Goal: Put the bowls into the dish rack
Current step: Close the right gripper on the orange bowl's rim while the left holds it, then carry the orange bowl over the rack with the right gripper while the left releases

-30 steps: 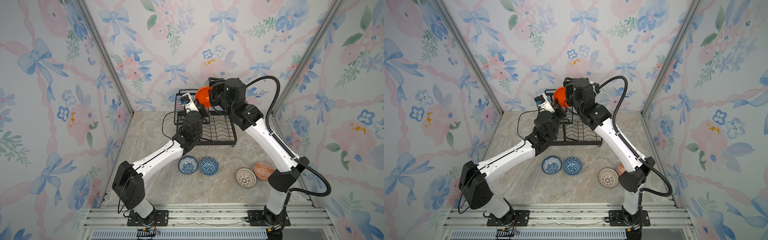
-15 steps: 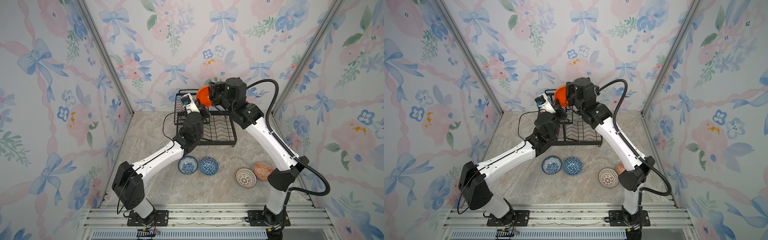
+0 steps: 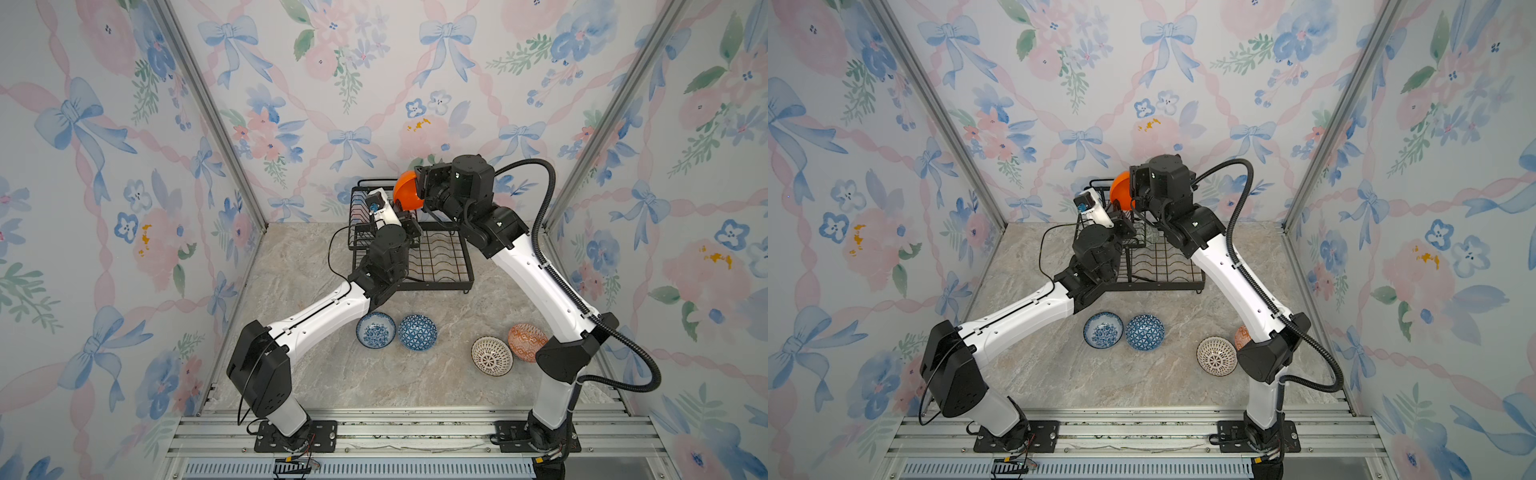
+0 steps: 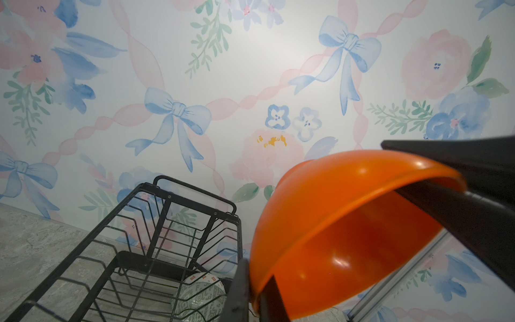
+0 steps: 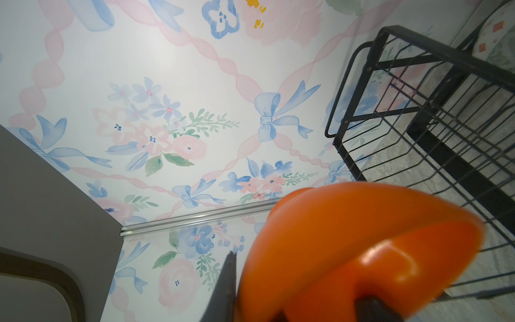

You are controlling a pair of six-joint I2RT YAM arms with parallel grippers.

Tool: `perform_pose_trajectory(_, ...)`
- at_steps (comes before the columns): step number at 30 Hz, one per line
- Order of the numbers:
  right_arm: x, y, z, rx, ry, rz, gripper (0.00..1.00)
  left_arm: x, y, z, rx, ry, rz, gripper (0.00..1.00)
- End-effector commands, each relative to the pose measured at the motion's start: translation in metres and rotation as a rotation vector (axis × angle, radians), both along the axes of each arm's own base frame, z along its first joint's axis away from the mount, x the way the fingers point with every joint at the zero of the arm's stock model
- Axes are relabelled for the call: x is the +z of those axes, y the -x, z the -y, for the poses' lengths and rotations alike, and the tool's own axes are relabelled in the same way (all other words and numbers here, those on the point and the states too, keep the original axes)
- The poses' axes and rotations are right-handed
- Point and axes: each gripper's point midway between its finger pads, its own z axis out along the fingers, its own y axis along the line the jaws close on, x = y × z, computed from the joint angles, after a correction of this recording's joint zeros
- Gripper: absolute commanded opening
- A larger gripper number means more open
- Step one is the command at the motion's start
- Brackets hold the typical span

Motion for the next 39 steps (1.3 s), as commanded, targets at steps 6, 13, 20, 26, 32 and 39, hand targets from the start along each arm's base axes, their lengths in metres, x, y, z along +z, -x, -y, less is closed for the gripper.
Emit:
perform_pose_trajectory(6,0.006,-0.007,0.029,-0.096,0.060,0.066,0.00,0.031,0.014,-0.010,0.024,0.052,0.064,0.26)
perform_pose_trajectory(13,0.000,-0.007,0.042,-0.114,0.104,0.080,0.00,0.028,0.024,-0.019,0.029,0.053,0.039,0.68)
perform_pose_trajectory(20,-0.022,-0.005,0.072,-0.163,0.161,0.082,0.00,0.016,0.040,-0.026,0.004,0.036,-0.009,0.98)
perform_pose_trajectory(26,-0.050,0.007,0.102,-0.224,0.251,0.065,0.00,0.004,0.055,-0.040,-0.003,0.011,-0.068,0.98)
perform_pose_trajectory(32,-0.081,0.018,0.124,-0.255,0.333,0.020,0.00,-0.017,0.066,-0.051,-0.022,-0.009,-0.164,0.98)
perform_pose_trajectory(39,-0.109,0.028,0.137,-0.250,0.431,-0.003,0.00,-0.036,0.074,-0.050,-0.091,-0.031,-0.207,0.98)
